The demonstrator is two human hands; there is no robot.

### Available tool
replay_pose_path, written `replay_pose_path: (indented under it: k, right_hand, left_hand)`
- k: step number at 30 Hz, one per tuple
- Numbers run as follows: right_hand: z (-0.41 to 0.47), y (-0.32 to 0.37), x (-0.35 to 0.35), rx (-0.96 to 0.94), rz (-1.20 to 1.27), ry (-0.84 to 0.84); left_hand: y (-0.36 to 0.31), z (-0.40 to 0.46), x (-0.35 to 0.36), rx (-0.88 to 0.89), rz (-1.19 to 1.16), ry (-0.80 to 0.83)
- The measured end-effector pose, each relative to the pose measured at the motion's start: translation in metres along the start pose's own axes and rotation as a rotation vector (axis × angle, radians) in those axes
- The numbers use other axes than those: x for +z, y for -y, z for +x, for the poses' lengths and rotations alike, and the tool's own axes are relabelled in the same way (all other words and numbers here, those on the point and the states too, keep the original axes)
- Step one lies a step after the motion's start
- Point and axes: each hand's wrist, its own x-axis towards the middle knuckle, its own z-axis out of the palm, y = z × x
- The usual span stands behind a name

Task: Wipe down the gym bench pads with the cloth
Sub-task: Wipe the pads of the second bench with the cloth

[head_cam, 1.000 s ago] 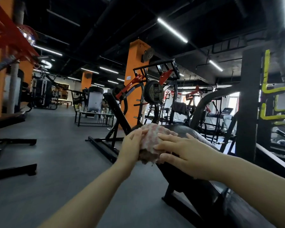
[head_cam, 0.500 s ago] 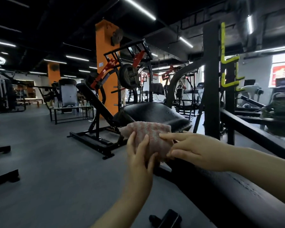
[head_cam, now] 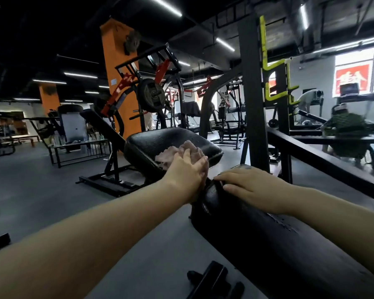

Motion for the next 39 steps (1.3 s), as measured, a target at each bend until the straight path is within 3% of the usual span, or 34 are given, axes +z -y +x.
replay_pose_path:
  k: [6, 10, 21, 23, 25, 28, 31, 33, 35, 39]
  right_hand:
    - [0.002, 0.000, 0.011, 0.013, 0.049, -0.068]
    - [0.002, 0.001, 0.009, 0.026, 0.050, -0.069]
    - [-0.001, 0.006, 0.004, 0.071, 0.057, -0.005]
    - [-0.010, 0.007, 0.004, 0.068, 0.051, 0.017]
    - [-0.022, 0.009, 0.002, 0.066, 0.046, 0.027]
    - [-0.049, 0.010, -0.001, 0.055, 0.019, 0.015]
    - [-0.086, 0.006, -0.007, 0.057, 0.000, -0.020]
    - [-0.117, 0.001, -0.008, 0.058, -0.004, -0.041]
    - [-0.155, -0.005, -0.009, 0.078, 0.001, -0.031]
    - [-0.251, -0.013, -0.009, 0.141, -0.024, 0.046]
  left_hand:
    - [0.001, 0.048, -0.025, 0.069, 0.051, 0.216]
    - [0.001, 0.044, -0.029, 0.070, 0.024, 0.218]
    - [0.016, -0.029, 0.025, 0.149, 0.089, -0.135]
    - [0.016, -0.043, 0.027, 0.218, 0.056, -0.344]
    - [0.019, -0.060, 0.023, 0.205, -0.094, -0.506]
    - [0.013, -0.085, 0.025, 0.108, -0.233, -0.418]
    - [-0.007, -0.109, 0.021, -0.012, -0.495, -0.493]
    - [-0.032, -0.123, 0.009, -0.087, -0.642, -0.569]
    - [-0.069, -0.133, -0.014, -0.045, -0.806, -0.626]
    - [-0.154, -0.156, -0.081, -0.038, -0.913, -0.706]
